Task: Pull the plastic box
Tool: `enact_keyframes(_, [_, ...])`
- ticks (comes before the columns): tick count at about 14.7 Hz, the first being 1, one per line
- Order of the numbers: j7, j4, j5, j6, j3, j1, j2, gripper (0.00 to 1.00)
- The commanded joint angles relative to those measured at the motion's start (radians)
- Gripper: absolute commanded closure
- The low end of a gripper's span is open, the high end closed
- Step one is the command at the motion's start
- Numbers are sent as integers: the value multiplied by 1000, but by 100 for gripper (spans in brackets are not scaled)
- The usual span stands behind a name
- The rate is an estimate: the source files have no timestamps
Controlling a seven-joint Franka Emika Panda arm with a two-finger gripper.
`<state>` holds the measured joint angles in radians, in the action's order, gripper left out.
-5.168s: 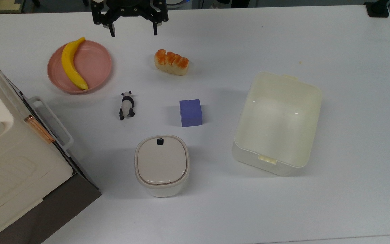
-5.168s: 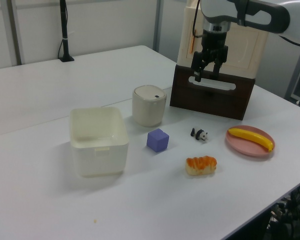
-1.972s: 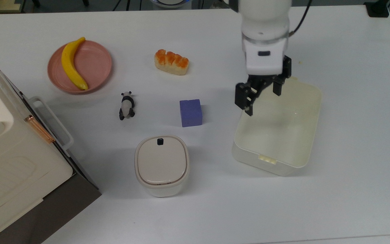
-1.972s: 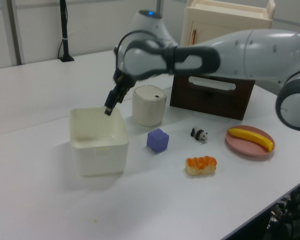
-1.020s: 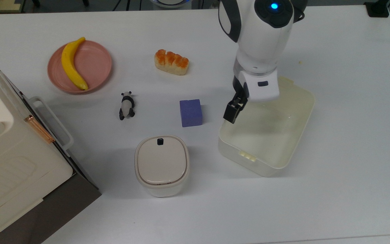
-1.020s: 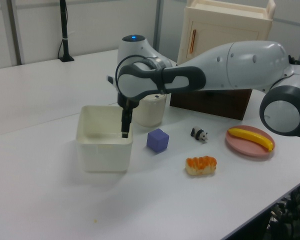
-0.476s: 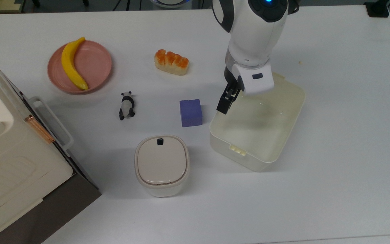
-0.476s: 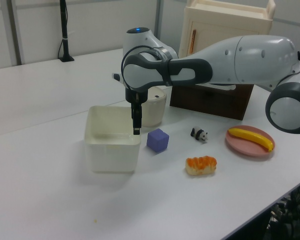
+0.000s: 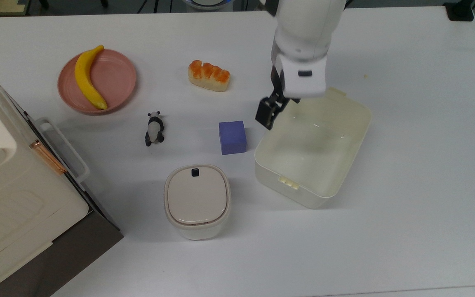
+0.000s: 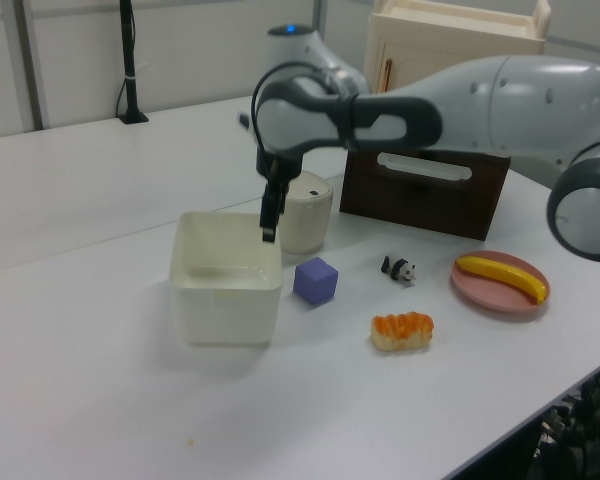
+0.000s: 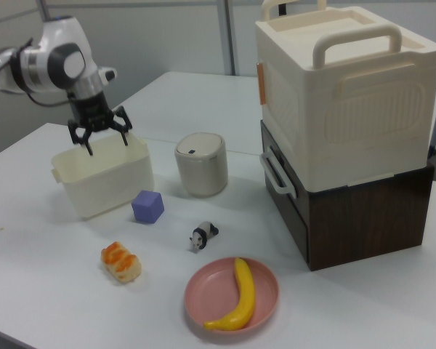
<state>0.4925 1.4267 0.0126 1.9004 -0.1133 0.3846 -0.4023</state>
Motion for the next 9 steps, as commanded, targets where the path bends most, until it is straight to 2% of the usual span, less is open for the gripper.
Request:
enact_keyframes(1, [-283,23,-6,-79,47,-100,111,0])
enact_keyframes(4, [-439,23,-6,-226,141,-261,189,0])
enact_keyframes(5, [-481,24,4,-266,152,-289,207,0])
enact_keyframes(8, [-483,23,-5,-368,156,-364,256,0])
enact_keyframes(9, [-486,24,-5,-369,150,-365,260,0])
